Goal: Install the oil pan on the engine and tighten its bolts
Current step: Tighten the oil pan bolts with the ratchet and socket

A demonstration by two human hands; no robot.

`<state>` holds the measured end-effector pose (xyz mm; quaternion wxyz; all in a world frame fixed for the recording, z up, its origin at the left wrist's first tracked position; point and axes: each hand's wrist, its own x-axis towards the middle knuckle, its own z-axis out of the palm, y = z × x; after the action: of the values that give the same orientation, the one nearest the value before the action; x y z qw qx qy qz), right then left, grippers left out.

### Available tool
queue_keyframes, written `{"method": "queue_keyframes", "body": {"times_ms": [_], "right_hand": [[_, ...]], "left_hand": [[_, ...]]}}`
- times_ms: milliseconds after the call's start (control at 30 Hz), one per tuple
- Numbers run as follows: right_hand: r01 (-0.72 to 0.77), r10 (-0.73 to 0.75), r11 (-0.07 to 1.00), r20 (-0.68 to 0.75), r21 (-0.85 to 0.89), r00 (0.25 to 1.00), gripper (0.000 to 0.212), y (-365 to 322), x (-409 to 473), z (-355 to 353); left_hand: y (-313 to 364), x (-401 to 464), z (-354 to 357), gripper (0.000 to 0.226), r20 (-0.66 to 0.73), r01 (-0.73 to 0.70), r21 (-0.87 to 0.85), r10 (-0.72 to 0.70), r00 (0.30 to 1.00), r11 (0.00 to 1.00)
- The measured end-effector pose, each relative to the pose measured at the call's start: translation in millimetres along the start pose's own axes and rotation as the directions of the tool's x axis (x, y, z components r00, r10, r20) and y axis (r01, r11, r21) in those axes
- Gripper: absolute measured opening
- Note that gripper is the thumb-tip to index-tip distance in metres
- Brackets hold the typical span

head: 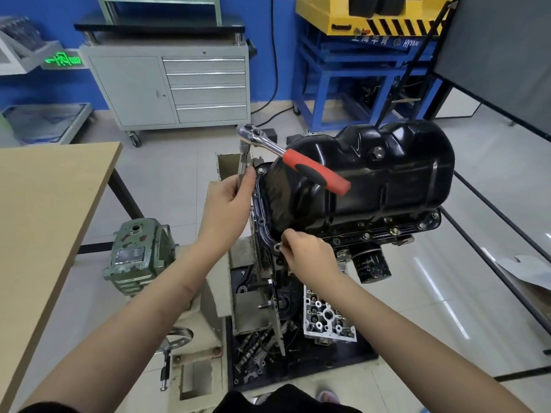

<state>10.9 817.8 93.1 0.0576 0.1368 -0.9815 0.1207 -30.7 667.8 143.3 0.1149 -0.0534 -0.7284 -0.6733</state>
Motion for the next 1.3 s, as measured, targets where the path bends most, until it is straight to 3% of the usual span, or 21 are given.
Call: {"method": "queue_keyframes", "body": {"times_ms": [167,567,833,967,1300], "right_hand": [[0.016,-0.018,0.999,0.047,0.028,0.999,0.021,-3,1,-1],[0.115,-0.100,0.980,0.096,-0.162,0.990,0.012,-13,7,-4],[0.124,-0.099,0.976,0.138,-0.180,0.985,0.013,-19,8,-8],[0.114,-0.084,0.975,0.155,-0.192,0.984,0.026,-25,8,-10],[0.178,-0.137,0.958,0.184,-0.225,0.973,0.032,-24,7,-15]], "left_hand": [[-3,2,0,0.054,-0.003,0.000,0.022,0.000,1.000,1.000],[-6,5,1,0.073,0.017,0.008,0.088,-0.010,1.000,0.996],[-6,5,4,0.062,0.026,0.014,0.129,-0.018,1.000,0.991],[-2,4,7,0.054,0.027,0.008,0.104,-0.011,1.000,0.995],[1,0,8,0.053,0.041,0.008,0.086,-0.012,0.999,0.996]]}}
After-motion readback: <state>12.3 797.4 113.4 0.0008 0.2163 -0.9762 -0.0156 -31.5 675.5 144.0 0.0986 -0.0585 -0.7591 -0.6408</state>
